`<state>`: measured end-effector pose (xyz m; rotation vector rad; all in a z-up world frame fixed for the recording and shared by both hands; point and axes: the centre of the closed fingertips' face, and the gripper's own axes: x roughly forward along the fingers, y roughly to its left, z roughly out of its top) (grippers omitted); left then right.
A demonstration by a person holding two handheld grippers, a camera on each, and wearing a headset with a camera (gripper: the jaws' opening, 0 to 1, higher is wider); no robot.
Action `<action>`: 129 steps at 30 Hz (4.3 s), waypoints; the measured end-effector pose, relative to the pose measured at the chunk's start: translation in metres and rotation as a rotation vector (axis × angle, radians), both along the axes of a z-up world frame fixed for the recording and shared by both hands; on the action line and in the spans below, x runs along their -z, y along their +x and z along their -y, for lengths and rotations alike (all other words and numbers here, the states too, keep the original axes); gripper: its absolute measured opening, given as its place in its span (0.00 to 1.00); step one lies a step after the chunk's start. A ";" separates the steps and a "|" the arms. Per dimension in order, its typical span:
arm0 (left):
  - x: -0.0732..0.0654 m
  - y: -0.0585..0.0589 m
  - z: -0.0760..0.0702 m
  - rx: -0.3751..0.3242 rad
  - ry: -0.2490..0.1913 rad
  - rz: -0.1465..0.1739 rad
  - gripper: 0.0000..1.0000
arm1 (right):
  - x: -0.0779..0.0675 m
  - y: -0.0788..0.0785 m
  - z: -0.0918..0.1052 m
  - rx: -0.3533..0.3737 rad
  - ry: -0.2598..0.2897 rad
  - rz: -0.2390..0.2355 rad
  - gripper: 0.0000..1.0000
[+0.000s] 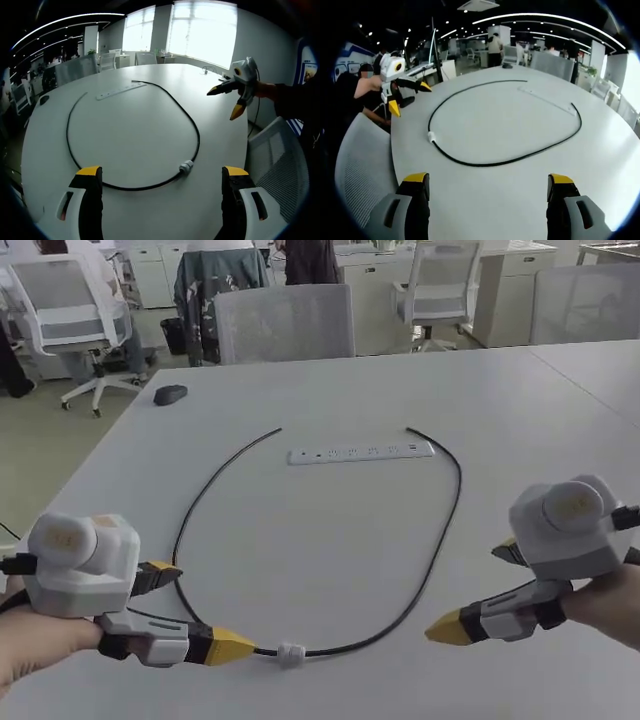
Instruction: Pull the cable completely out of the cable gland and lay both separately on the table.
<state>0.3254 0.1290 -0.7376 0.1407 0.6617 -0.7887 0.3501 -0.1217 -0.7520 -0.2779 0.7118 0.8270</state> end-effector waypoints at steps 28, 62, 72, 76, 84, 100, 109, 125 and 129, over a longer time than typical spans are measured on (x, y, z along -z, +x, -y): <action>0.002 0.002 -0.005 -0.017 -0.013 -0.002 0.99 | 0.007 0.000 0.003 -0.010 -0.015 -0.015 0.99; -0.014 0.010 0.009 0.003 -0.079 0.070 0.99 | -0.002 -0.002 -0.062 -0.178 0.059 0.019 0.70; -0.017 0.014 0.009 0.010 -0.096 0.103 0.99 | 0.008 -0.010 -0.116 -0.321 0.066 -0.009 0.42; -0.008 0.014 0.005 0.002 -0.098 0.091 0.99 | 0.013 -0.013 -0.133 -0.360 0.073 -0.030 0.37; 0.003 0.011 0.001 0.017 -0.058 0.085 0.98 | 0.026 -0.020 -0.155 -0.419 0.072 -0.074 0.31; 0.002 0.003 0.015 0.050 -0.094 0.065 0.96 | 0.052 -0.034 -0.182 -0.494 0.056 -0.131 0.25; 0.004 -0.001 0.015 0.056 -0.110 0.070 0.96 | 0.057 -0.040 -0.192 -0.513 0.072 -0.147 0.18; 0.014 -0.003 0.010 0.055 -0.080 0.063 0.96 | 0.066 -0.040 -0.193 -0.527 0.058 -0.171 0.10; 0.016 -0.004 0.010 0.061 -0.074 0.060 0.96 | 0.070 -0.041 -0.192 -0.528 0.048 -0.174 0.09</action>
